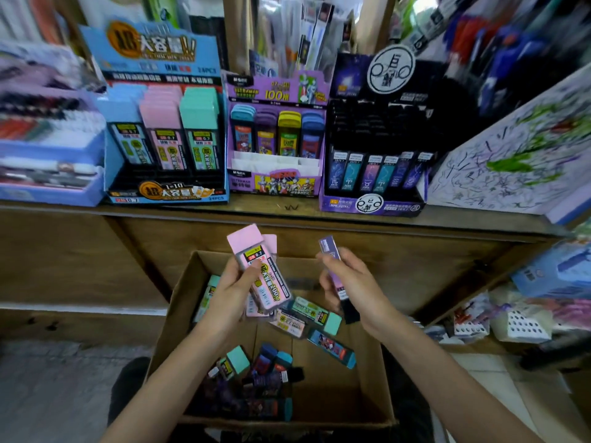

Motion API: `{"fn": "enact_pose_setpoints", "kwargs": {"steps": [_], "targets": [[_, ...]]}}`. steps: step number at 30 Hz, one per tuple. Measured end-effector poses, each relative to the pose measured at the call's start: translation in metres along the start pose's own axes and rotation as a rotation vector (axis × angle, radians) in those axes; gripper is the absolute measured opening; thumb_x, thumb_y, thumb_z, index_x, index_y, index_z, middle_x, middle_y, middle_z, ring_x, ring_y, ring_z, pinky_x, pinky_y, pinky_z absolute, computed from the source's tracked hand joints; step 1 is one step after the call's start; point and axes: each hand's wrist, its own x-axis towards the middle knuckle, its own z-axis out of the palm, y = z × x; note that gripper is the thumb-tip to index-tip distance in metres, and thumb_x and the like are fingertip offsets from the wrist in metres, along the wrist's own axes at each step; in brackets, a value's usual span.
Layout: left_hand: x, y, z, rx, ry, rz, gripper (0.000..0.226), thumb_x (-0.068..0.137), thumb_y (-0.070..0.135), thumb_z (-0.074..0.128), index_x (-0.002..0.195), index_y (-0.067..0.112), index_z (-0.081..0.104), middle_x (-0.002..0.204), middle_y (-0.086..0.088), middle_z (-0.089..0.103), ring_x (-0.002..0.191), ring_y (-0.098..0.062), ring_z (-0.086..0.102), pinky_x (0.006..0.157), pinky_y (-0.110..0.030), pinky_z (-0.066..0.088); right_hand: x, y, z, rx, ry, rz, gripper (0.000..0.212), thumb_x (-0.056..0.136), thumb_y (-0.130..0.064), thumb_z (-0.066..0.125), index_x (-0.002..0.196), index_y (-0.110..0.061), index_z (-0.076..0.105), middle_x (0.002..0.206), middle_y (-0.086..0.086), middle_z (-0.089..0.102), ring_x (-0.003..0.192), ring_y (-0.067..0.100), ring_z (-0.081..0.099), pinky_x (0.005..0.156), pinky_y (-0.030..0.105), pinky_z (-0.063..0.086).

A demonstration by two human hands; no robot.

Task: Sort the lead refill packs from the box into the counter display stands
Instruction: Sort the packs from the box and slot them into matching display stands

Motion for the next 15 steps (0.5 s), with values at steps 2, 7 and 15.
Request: {"fn": "enact_pose_setpoints", "kwargs": {"steps": [2,7,15], "targets": [[0.001,0.010,-0.003,0.032,-0.013,0.051,0.018,0.096,0.018,0.047,0.102,0.031,0.058,0.091,0.004,0.074,0.085,-0.015,0.071,0.067,-0.031,0.058,0.002,-0.010,0.002,-0.041,-0.059,0.027,0.016,0.093,-0.013,0.047,0.105,-0.020,0.041,0.069,0.000,0.053,0.045,0.010,0.044,0.045,0.020,0.038],[0.005,0.036,-0.011,0.088,-0.044,0.161,0.019,0.096,0.022,0.046,0.107,0.034,0.056,0.094,0.015,0.072,0.087,-0.005,0.069,0.061,-0.017,0.054,0.012,-0.043,0.015,-0.349,-0.046,-0.098,0.038,0.086,0.002,0.050,0.107,-0.028,0.040,0.095,0.002,0.054,0.062,0.006,0.054,0.057,0.018,0.047],[0.008,0.071,-0.023,0.101,0.004,0.242,0.018,0.093,0.027,0.050,0.105,0.038,0.059,0.102,0.005,0.071,0.093,-0.015,0.069,0.074,-0.036,0.054,0.021,-0.112,0.013,-0.359,0.026,-0.417,0.021,0.082,-0.008,0.070,0.097,-0.019,0.059,0.080,0.000,0.069,0.065,0.012,0.067,0.056,0.022,0.051]]}}
